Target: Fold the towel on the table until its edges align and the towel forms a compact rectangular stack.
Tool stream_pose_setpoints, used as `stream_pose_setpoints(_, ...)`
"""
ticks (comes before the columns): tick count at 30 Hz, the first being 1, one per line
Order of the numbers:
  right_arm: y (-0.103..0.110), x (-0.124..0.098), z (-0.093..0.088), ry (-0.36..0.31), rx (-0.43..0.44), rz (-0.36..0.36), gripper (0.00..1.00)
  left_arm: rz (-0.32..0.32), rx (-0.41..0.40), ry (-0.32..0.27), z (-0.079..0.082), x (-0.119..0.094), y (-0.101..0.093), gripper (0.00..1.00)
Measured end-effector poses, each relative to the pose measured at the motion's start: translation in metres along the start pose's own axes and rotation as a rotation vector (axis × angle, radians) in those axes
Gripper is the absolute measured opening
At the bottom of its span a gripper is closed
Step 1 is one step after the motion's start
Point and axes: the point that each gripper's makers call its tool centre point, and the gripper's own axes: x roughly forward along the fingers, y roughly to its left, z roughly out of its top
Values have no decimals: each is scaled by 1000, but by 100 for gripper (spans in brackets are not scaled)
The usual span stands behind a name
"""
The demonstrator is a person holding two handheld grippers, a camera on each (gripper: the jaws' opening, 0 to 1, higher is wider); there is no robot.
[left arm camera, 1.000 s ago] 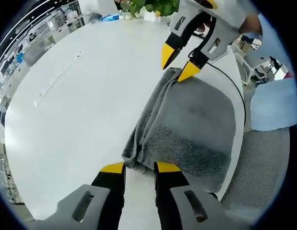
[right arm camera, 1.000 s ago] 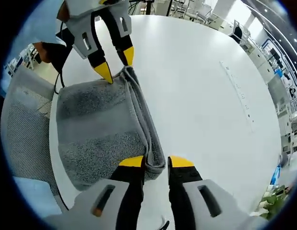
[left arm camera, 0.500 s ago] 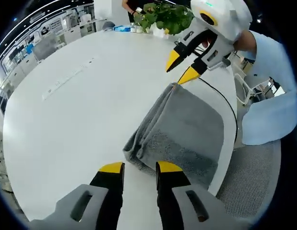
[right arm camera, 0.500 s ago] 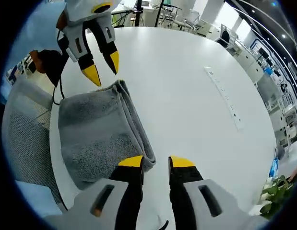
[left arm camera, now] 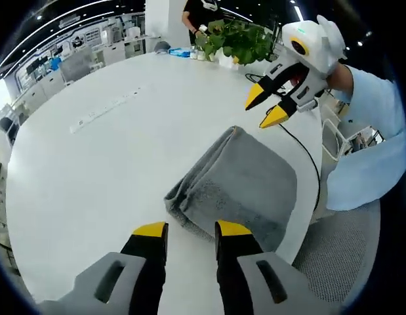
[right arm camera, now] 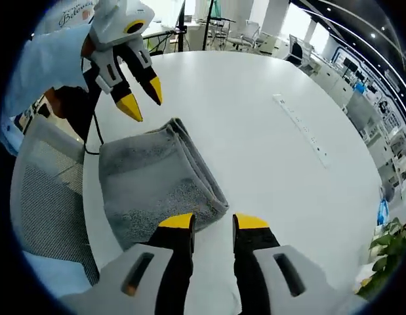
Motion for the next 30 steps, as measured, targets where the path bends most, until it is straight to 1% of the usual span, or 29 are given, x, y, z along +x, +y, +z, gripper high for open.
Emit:
stream_pose_setpoints(3, 3, -3, -3, -3, 11, 0, 23, 5, -10, -3, -3, -3, 3, 30)
stream_pose_setpoints(5, 4, -5, -4, -10, 32, 4, 25, 13, -33, -21, -2, -5, 1, 31)
stream_pose_setpoints(8, 9, -7, -5, -27, 67, 13, 27, 28, -71, -46, -5, -8, 2, 34)
stream_pose_setpoints(10, 11, -7, -5, -41, 102, 23, 30, 35, -103, -67, -7, -9, 4, 36)
stream_pose_setpoints(12, 14, -5, -6, -57, 160, 40, 34, 38, -161, -88, -7, -9, 1, 37)
stream_pose_setpoints(14, 17, -3, -7, -64, 191, 53, 37, 32, -206, -109, -8, -8, 0, 38)
stream_pose_setpoints(16, 17, -1, -8, -71, 207, 51, 40, 43, -221, -114, -11, -5, 0, 38)
stream_pose_setpoints(18, 19, 1, -11, -70, 220, 51, 40, 41, -252, -115, -13, -1, -5, 39)
stream_pose_setpoints(21, 24, 5, -14, -86, 302, 68, 39, 42, -290, -112, -19, 4, -10, 39)
stream_pose_setpoints(22, 25, 6, -15, -89, 322, 71, 39, 46, -321, -117, -22, 7, -10, 39)
stream_pose_setpoints(25, 26, 9, -22, -92, 371, 74, 38, 45, -367, -125, -26, 12, -10, 40)
stream_pose_setpoints(27, 31, 13, -29, -100, 455, 93, 37, 40, -401, -123, -29, 13, -13, 40)
stream_pose_setpoints(30, 38, 17, -36, -106, 529, 118, 35, 34, -438, -123, -35, 15, -19, 39)
